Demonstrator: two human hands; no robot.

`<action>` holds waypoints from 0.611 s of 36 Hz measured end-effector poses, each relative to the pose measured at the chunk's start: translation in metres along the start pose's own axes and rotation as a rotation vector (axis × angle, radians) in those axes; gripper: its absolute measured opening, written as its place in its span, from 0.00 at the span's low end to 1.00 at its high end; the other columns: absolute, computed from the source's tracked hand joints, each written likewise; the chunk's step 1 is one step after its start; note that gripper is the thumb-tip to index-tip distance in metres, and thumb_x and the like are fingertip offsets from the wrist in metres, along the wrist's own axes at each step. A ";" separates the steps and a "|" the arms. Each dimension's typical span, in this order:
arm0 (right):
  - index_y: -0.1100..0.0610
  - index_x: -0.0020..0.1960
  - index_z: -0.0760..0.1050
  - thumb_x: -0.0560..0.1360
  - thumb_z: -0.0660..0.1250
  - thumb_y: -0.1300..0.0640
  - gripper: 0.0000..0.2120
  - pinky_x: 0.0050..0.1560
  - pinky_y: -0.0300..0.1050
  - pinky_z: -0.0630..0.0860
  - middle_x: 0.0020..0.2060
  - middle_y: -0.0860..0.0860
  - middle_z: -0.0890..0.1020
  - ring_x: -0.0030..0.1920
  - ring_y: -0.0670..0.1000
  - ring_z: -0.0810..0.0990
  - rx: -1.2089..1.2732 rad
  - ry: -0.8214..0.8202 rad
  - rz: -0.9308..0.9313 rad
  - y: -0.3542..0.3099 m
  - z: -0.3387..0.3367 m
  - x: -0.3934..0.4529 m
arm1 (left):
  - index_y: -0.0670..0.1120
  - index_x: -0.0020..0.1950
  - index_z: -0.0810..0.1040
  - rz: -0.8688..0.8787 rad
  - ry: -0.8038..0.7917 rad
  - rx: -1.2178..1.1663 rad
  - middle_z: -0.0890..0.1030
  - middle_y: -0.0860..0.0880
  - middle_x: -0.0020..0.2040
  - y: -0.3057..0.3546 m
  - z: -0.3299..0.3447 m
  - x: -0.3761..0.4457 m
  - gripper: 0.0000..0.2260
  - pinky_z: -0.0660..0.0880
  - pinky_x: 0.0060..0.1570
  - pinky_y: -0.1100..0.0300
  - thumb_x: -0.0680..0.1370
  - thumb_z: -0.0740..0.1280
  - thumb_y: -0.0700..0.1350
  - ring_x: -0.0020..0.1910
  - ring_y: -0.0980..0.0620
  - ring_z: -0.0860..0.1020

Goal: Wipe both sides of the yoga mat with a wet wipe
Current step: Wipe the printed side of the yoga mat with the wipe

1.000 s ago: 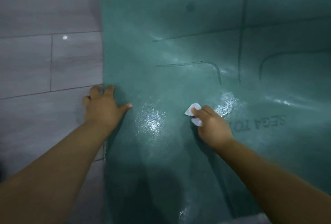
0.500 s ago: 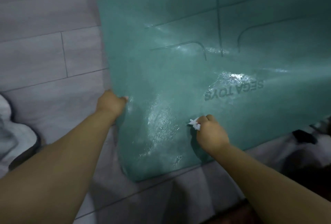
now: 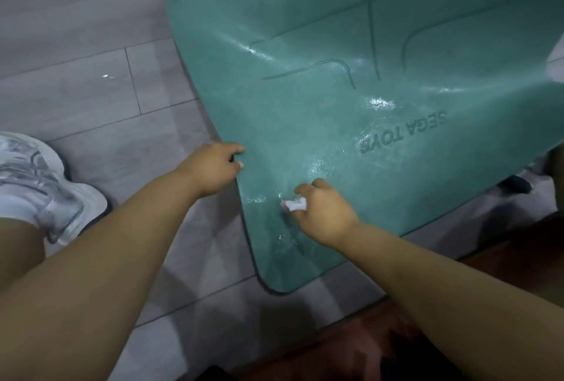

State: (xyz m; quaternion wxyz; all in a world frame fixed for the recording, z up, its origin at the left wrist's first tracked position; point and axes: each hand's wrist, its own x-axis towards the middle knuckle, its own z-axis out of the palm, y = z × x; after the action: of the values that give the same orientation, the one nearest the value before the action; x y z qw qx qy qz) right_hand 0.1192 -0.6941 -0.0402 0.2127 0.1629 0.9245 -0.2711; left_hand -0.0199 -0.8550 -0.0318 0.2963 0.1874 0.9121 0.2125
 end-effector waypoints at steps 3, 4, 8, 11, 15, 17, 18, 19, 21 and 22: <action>0.56 0.64 0.70 0.70 0.63 0.34 0.32 0.59 0.47 0.71 0.58 0.54 0.70 0.58 0.57 0.74 -0.057 -0.069 0.013 -0.020 0.011 -0.013 | 0.43 0.69 0.73 0.029 -0.083 -0.043 0.72 0.45 0.69 0.000 0.001 -0.006 0.19 0.67 0.64 0.59 0.78 0.60 0.35 0.65 0.45 0.72; 0.56 0.64 0.69 0.69 0.63 0.32 0.35 0.59 0.48 0.71 0.58 0.55 0.70 0.59 0.57 0.73 -0.094 -0.080 0.001 -0.026 0.016 -0.017 | 0.43 0.69 0.73 0.035 -0.095 -0.053 0.72 0.45 0.69 -0.001 0.000 -0.007 0.19 0.67 0.65 0.59 0.78 0.60 0.34 0.65 0.45 0.72; 0.59 0.64 0.64 0.68 0.66 0.34 0.36 0.57 0.52 0.73 0.59 0.55 0.69 0.59 0.58 0.72 -0.192 -0.095 -0.014 -0.046 0.038 -0.026 | 0.43 0.71 0.70 0.064 -0.130 -0.056 0.71 0.46 0.69 -0.013 0.000 -0.007 0.20 0.63 0.70 0.58 0.78 0.60 0.33 0.67 0.49 0.71; 0.60 0.63 0.66 0.72 0.66 0.47 0.25 0.55 0.51 0.72 0.59 0.57 0.68 0.59 0.59 0.73 -0.248 -0.084 0.007 -0.053 0.036 -0.029 | 0.44 0.71 0.69 0.106 -0.121 0.033 0.71 0.46 0.70 -0.013 0.000 -0.007 0.20 0.62 0.66 0.64 0.79 0.61 0.35 0.68 0.49 0.71; 0.59 0.60 0.73 0.74 0.62 0.56 0.15 0.54 0.50 0.73 0.58 0.56 0.70 0.58 0.60 0.74 -0.348 -0.019 -0.021 -0.049 0.008 -0.027 | 0.50 0.68 0.73 0.180 -0.022 0.221 0.74 0.47 0.68 -0.009 -0.006 -0.004 0.17 0.66 0.64 0.59 0.79 0.64 0.43 0.65 0.45 0.72; 0.57 0.59 0.75 0.75 0.61 0.58 0.14 0.53 0.50 0.73 0.57 0.55 0.71 0.58 0.59 0.75 -0.386 0.021 -0.028 -0.045 -0.015 -0.027 | 0.54 0.65 0.76 0.203 0.006 0.296 0.75 0.47 0.67 -0.009 -0.013 0.001 0.16 0.69 0.63 0.55 0.77 0.65 0.47 0.64 0.43 0.73; 0.57 0.58 0.75 0.75 0.60 0.59 0.13 0.51 0.49 0.73 0.56 0.55 0.71 0.57 0.59 0.75 -0.404 0.045 -0.032 -0.044 -0.028 -0.027 | 0.56 0.64 0.76 0.220 0.012 0.317 0.75 0.47 0.66 -0.009 -0.017 0.003 0.16 0.70 0.62 0.53 0.77 0.66 0.48 0.64 0.43 0.72; 0.57 0.57 0.75 0.76 0.59 0.60 0.12 0.49 0.48 0.73 0.56 0.55 0.71 0.56 0.60 0.75 -0.429 0.080 -0.043 -0.043 -0.042 -0.028 | 0.58 0.64 0.76 0.244 0.033 0.332 0.74 0.46 0.64 -0.007 -0.021 0.006 0.16 0.70 0.62 0.53 0.76 0.66 0.49 0.64 0.43 0.72; 0.58 0.56 0.75 0.76 0.58 0.61 0.11 0.44 0.47 0.70 0.55 0.55 0.71 0.55 0.60 0.76 -0.499 0.175 -0.078 -0.045 -0.073 -0.028 | 0.59 0.63 0.76 0.273 0.118 0.410 0.71 0.45 0.61 0.000 -0.030 0.011 0.16 0.68 0.62 0.55 0.76 0.67 0.52 0.62 0.41 0.68; 0.58 0.56 0.75 0.76 0.58 0.61 0.11 0.43 0.47 0.68 0.54 0.55 0.71 0.54 0.60 0.75 -0.538 0.221 -0.093 -0.047 -0.089 -0.029 | 0.59 0.63 0.77 0.274 0.175 0.448 0.68 0.45 0.61 0.005 -0.035 0.012 0.16 0.67 0.61 0.56 0.75 0.67 0.54 0.60 0.41 0.66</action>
State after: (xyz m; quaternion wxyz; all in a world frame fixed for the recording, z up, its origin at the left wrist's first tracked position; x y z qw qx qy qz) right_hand 0.0976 -0.6863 0.0620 0.1337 0.0865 0.9872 -0.0061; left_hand -0.0493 -0.8546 -0.0089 0.1360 0.3508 0.9246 0.0591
